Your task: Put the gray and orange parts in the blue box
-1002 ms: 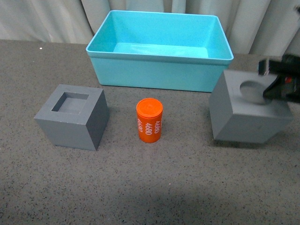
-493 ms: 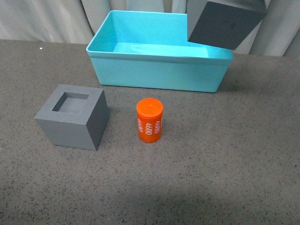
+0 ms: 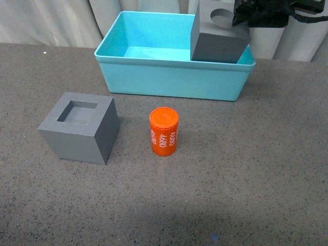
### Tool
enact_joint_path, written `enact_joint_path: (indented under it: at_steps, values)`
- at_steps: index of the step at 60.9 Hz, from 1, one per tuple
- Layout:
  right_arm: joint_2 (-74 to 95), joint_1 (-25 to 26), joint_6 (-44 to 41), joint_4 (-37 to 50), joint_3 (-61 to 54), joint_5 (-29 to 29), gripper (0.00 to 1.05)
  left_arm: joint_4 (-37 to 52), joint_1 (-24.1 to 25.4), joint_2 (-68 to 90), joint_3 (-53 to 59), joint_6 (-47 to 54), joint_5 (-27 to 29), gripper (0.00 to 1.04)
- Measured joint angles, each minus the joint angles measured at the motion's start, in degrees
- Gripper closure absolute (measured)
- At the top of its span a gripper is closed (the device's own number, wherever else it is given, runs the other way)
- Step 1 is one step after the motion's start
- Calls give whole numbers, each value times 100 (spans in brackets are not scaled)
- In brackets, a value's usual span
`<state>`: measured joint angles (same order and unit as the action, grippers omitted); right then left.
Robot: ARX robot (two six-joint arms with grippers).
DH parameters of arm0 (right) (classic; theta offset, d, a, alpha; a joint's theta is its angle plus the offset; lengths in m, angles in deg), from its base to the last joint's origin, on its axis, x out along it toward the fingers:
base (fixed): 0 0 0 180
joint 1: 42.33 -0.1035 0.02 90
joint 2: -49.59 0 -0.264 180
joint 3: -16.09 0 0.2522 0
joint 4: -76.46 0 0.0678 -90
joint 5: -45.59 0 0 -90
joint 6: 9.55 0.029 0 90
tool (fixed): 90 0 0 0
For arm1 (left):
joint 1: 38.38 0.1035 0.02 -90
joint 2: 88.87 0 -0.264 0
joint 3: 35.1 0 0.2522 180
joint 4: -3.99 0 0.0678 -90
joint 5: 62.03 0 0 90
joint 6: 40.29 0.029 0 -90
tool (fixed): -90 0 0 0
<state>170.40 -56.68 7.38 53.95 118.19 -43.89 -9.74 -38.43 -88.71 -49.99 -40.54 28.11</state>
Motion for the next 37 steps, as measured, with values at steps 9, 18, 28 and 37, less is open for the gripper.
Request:
enact_joint_path:
  at_steps: [9, 18, 28, 37]
  values:
    - [376, 46, -4, -162, 295, -31, 87, 0, 0, 0, 0, 0, 2, 7]
    - [737, 81, -74, -404, 627, -94, 87, 0, 0, 0, 0, -2, 0, 7]
    - [960, 94, -111, -581, 811, -79, 87, 0, 0, 0, 0, -2, 0, 7]
    - [1016, 98, -114, -588, 837, -48, 87, 0, 0, 0, 0, -2, 0, 7]
